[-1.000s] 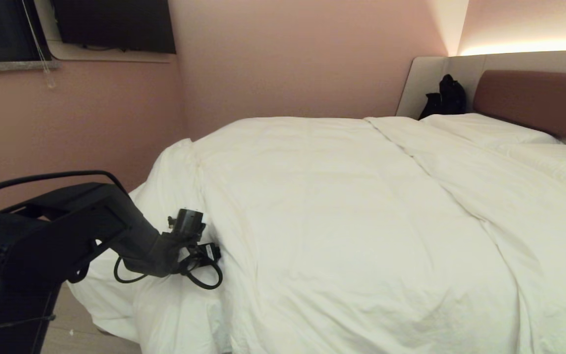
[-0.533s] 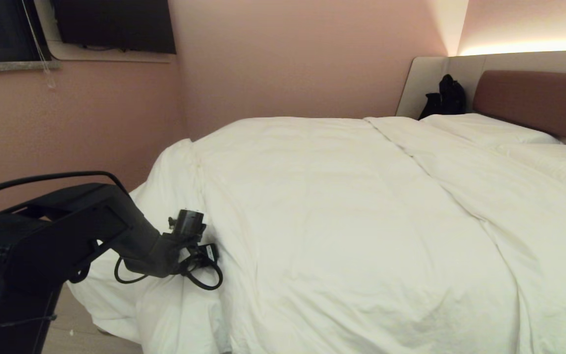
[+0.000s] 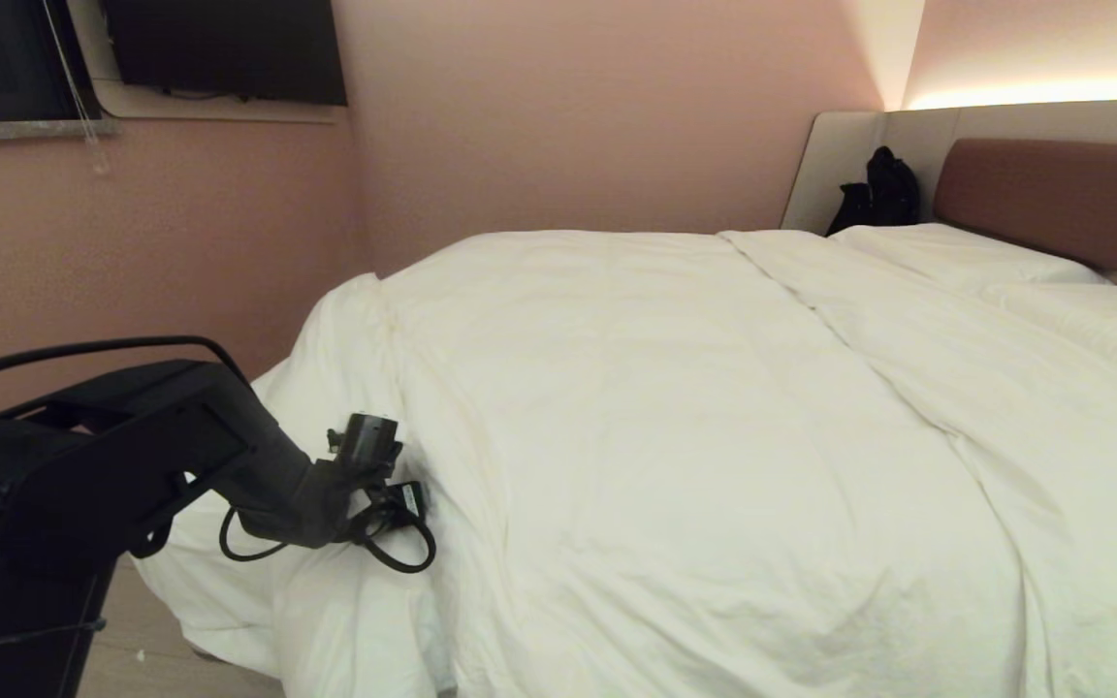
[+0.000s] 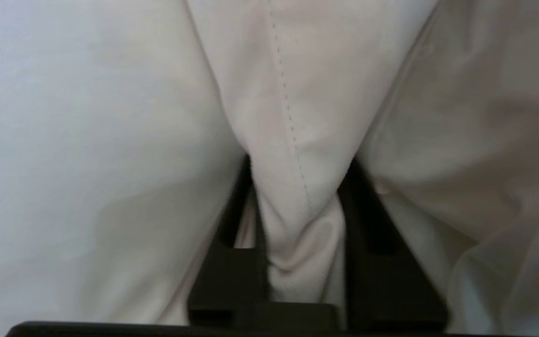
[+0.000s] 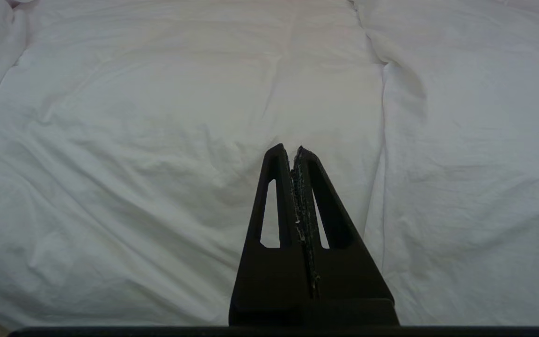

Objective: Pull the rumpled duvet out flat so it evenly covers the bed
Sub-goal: Flatten the corners of the folded blanket

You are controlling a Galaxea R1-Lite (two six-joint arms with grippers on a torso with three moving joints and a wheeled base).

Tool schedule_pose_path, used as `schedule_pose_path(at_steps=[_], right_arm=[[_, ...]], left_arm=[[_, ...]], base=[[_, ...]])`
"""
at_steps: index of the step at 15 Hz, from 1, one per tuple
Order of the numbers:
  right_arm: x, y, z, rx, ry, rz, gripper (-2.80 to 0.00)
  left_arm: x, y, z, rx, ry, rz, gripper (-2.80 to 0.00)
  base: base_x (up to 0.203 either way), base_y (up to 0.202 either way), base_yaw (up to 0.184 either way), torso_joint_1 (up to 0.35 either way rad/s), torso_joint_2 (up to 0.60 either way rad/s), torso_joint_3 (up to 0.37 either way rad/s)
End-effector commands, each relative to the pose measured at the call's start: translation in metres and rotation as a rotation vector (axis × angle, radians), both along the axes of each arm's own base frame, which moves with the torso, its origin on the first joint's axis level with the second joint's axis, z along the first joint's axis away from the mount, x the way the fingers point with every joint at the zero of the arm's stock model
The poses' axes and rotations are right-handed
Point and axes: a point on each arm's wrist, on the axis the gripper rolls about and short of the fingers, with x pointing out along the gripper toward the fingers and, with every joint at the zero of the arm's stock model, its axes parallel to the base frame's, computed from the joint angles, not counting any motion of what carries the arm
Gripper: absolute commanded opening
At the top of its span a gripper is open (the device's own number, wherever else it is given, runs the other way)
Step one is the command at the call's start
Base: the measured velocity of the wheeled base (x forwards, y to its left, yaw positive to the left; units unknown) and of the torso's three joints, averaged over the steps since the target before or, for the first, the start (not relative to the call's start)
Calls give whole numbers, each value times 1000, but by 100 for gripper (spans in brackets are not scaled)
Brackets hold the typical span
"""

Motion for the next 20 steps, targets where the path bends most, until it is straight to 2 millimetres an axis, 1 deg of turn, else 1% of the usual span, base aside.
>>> schedule_pose_path(at_steps=[1, 2, 3, 8, 11, 13, 15, 18, 20], right_arm=[[0, 0, 0, -1, 1, 1, -280], [0, 0, 0, -1, 1, 1, -280], [0, 0, 0, -1, 1, 1, -280], [0, 0, 0, -1, 1, 1, -280], [0, 0, 0, -1, 0, 1, -280], [0, 0, 0, -1, 1, 1, -280], [0, 0, 0, -1, 1, 1, -280], [0, 0, 0, -1, -1, 1, -280], [0, 0, 0, -1, 1, 1, -280]], left_arm=[[-3, 1, 7, -3, -12, 3, -280], [-4, 1, 8, -3, -12, 3, -280], [-8, 2, 13, -3, -15, 3, -280], [-37, 9, 37, 1, -15, 2, -280], [-59, 19, 71, -7, -71, 10, -280], [-75, 32, 93, -6, -107, 29, -280], [-87, 46, 105, 10, -127, 47, -280], [-106, 79, 120, 63, -152, 102, -280], [-113, 102, 124, 105, -156, 144, -280]], base=[[0, 0, 0, 0, 0, 0], [0, 0, 0, 0, 0, 0], [0, 0, 0, 0, 0, 0], [0, 0, 0, 0, 0, 0], [0, 0, 0, 0, 0, 0], [0, 0, 0, 0, 0, 0], [0, 0, 0, 0, 0, 0], [0, 0, 0, 0, 0, 0], [0, 0, 0, 0, 0, 0]])
